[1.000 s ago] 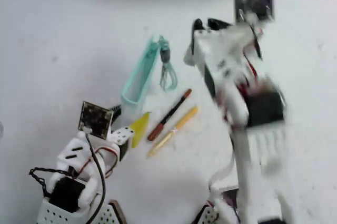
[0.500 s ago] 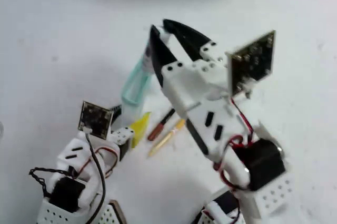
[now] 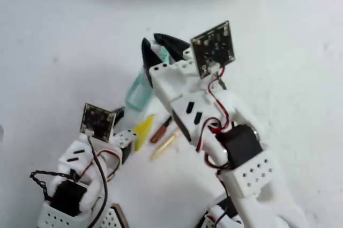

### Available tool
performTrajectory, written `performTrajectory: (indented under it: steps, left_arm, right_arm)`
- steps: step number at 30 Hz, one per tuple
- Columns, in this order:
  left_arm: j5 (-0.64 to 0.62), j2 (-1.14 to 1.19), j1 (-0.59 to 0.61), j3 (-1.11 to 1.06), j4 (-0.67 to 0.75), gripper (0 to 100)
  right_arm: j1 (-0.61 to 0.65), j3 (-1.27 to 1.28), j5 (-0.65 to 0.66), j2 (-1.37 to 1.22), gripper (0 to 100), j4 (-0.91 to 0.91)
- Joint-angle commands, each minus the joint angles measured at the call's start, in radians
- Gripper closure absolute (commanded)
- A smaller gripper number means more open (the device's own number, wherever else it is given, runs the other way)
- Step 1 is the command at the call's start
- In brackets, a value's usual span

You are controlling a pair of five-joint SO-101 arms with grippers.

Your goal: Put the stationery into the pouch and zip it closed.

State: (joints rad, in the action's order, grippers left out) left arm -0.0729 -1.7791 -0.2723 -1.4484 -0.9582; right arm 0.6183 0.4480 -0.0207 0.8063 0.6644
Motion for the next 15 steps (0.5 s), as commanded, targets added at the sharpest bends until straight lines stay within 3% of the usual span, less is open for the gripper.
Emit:
performTrajectory:
  steps: [1, 15]
  left_arm:
    - [0.005, -0.007, -0.010, 0.012, 0.037, 75]
    - [0.003, -0.007, -0.002, 0.008, 0.063, 75]
  right_arm:
    - [0.024, 0.040, 0.012, -0.004, 98.1, -0.119]
    - [0.051, 0.126, 0.011, -0.005, 98.1, -0.394]
